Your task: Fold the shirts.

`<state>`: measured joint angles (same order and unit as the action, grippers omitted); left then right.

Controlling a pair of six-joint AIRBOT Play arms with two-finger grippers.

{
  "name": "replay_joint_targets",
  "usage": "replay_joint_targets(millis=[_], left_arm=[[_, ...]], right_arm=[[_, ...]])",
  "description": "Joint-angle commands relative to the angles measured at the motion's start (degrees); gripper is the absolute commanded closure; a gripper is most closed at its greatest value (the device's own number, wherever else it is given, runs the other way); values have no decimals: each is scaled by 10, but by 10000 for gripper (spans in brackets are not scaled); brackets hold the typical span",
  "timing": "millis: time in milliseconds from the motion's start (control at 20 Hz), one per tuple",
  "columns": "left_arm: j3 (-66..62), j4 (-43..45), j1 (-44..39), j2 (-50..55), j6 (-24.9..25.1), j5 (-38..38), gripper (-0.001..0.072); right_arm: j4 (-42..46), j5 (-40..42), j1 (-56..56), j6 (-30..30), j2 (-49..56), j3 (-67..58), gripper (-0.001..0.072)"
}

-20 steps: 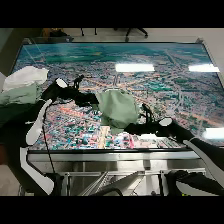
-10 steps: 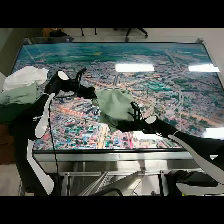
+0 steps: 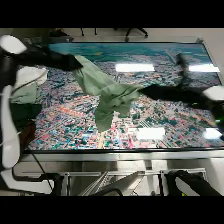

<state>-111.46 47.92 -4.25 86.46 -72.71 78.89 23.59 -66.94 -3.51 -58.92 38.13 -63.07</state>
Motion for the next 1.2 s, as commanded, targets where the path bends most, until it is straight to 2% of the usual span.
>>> replay_joint_targets(millis=[0,200,300,450,550,650,750,900,1000,1050,1100,1150], left_arm=[[-41,3,10,-137,-26,10,691],[-52,11,10,-269,-28,-10,691],[-52,46,10,-330,-28,-28,691],[-6,81,10,-387,-26,-45,690],[73,79,9,-399,-23,-52,690],[169,71,5,-385,-23,-58,690],[261,71,-14,-342,-22,-67,690],[379,70,-36,-235,-7,-128,690],[419,70,-36,-146,8,-175,690],[421,67,-31,-100,8,-185,690],[413,59,-21,-56,8,-191,689],[390,58,-6,-13,6,-186,687]], right_arm=[[8,-103,-140,20,-64,-138,698],[7,-105,-186,32,-69,-294,698],[6,-111,-185,32,-69,-337,698],[4,-130,-185,32,-66,-342,698],[-40,-150,-185,48,-42,-320,698],[-109,-161,-182,79,-6,-262,698],[-115,-149,-150,112,42,-177,697],[-80,-70,-63,152,151,-66,697],[-51,8,-5,189,252,-46,688],[-52,40,10,191,300,-52,598],[-64,50,21,191,343,-66,406],[-74,43,22,190,376,-91,378]])
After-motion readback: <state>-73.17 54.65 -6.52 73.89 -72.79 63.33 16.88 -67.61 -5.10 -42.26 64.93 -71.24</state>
